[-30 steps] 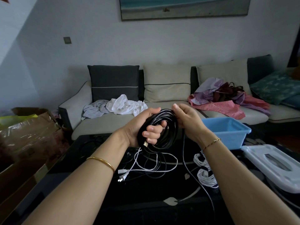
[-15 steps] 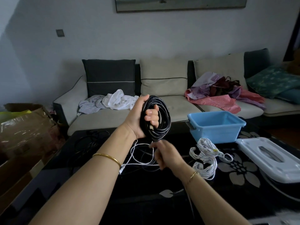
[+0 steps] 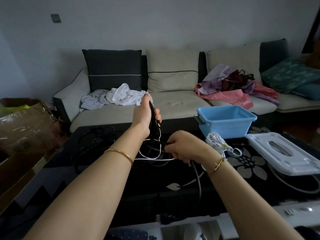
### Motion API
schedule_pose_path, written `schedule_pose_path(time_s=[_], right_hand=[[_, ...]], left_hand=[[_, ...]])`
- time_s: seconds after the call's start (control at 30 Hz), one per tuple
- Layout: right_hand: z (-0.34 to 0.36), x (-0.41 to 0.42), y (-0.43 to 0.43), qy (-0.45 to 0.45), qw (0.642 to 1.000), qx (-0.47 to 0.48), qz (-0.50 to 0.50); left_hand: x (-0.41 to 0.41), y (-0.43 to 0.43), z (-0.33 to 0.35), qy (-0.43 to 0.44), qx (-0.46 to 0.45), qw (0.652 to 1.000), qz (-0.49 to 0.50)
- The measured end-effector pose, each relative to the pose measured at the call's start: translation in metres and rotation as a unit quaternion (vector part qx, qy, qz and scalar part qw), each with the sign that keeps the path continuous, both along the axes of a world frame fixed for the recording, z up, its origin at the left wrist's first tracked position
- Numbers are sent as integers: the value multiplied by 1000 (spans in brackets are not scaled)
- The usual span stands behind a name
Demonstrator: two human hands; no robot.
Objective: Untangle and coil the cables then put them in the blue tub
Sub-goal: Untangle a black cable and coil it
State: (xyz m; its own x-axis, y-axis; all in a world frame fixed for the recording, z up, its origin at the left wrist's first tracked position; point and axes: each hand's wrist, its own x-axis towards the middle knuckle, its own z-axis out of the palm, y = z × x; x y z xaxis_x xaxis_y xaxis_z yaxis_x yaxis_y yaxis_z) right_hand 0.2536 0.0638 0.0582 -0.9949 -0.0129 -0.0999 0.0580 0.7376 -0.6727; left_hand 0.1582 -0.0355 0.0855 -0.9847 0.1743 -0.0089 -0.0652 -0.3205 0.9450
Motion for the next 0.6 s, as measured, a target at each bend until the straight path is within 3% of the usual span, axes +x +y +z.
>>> schedule_pose_path(time_s=[0.13, 0.3, 0.37, 0.5, 0.53, 0.6], right_hand=[[25, 8, 4, 104, 993, 58, 3], [52, 9, 8, 185, 978, 97, -14], [61, 7, 13, 198, 967, 159, -34], [75, 4, 26, 280, 904, 320, -52], [77, 2, 32, 301, 899, 315, -49], [73, -6, 47, 331, 919, 211, -28]], left_hand=[[5, -2, -14, 105, -144, 984, 22], [17, 1, -21, 181, -265, 945, -58], [21, 0, -17, 153, -277, 943, -106], [25, -6, -12, 52, -225, 949, -215], [25, -9, -12, 19, -195, 949, -249], [26, -15, -13, -26, -139, 942, -305]])
